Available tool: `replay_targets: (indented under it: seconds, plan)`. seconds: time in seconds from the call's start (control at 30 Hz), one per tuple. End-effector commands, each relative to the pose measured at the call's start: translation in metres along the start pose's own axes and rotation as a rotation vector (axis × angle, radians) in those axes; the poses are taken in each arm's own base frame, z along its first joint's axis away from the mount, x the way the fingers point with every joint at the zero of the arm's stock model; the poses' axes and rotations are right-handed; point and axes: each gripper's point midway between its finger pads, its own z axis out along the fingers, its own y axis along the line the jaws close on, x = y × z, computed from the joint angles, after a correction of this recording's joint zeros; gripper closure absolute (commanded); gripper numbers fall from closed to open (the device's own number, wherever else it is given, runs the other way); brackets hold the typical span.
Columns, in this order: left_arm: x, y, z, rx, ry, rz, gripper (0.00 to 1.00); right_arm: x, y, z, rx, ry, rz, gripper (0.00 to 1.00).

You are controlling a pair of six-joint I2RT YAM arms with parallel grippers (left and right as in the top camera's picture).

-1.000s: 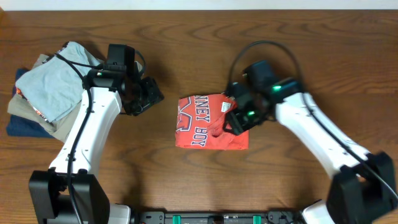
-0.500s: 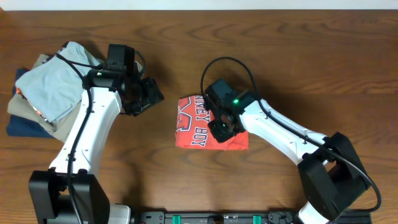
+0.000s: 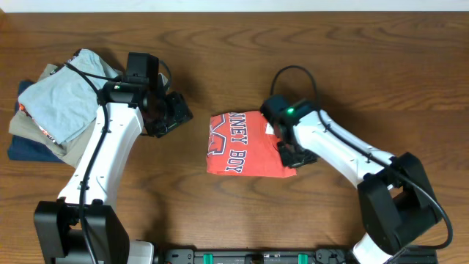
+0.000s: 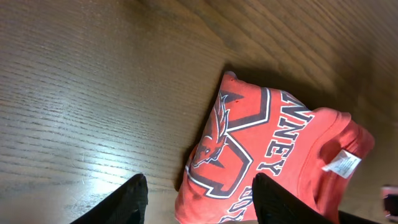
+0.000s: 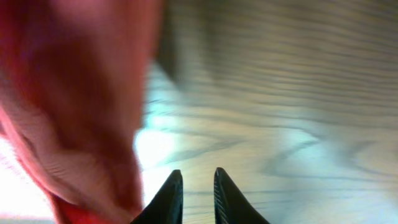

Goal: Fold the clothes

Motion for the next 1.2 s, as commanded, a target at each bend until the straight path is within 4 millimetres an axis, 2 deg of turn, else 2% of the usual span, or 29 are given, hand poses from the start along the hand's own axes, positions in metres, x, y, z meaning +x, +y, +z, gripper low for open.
replay_targets:
  seconds: [0.0, 0.2, 0.3, 0.4, 0.47, 0.53, 0.6, 0.63, 0.73, 0.97, 1.17]
  plan:
    - [0.002, 0.007, 0.004, -0.024, 0.012, -0.001, 0.44, -0.005, -0.020, 0.004, 0.071, -0.007, 0.088, 0.81]
    - [0.003, 0.007, 0.004, -0.027, 0.017, -0.002, 0.44, -0.004, -0.029, 0.000, 0.056, 0.002, 0.121, 0.87]
    - [0.003, 0.007, 0.004, -0.027, 0.017, -0.002, 0.38, -0.010, -0.028, -0.015, 0.016, -0.045, 0.138, 0.87]
    - [0.003, 0.007, 0.004, -0.026, 0.018, 0.011, 0.32, -0.022, -0.020, -0.039, -0.081, -0.131, 0.158, 0.87]
    - [0.003, 0.007, 0.005, -0.026, 0.018, 0.031, 0.28, -0.032, -0.001, -0.058, -0.221, -0.204, 0.114, 0.88]
    - [0.003, 0.007, 0.005, -0.026, 0.018, 0.044, 0.25, -0.041, 0.030, -0.082, -0.414, -0.277, -0.011, 0.88]
    - [0.003, 0.007, 0.005, -0.024, 0.019, 0.045, 0.22, -0.042, 0.054, -0.097, -0.558, -0.304, -0.106, 0.88]
    - [0.003, 0.006, 0.006, -0.019, 0.021, 0.049, 0.21, -0.040, 0.059, -0.098, -0.589, -0.299, -0.124, 0.88]
    - [0.004, 0.001, 0.010, 0.003, 0.034, 0.089, 0.20, -0.036, 0.061, -0.086, -0.578, -0.256, -0.124, 0.89]
    - [0.009, -0.018, 0.034, 0.066, 0.087, 0.197, 0.15, -0.017, 0.054, -0.025, -0.449, -0.101, -0.108, 0.92]
    - [0.017, -0.040, 0.065, 0.150, 0.145, 0.275, 0.14, -0.006, 0.025, 0.019, -0.237, -0.033, -0.003, 0.93]
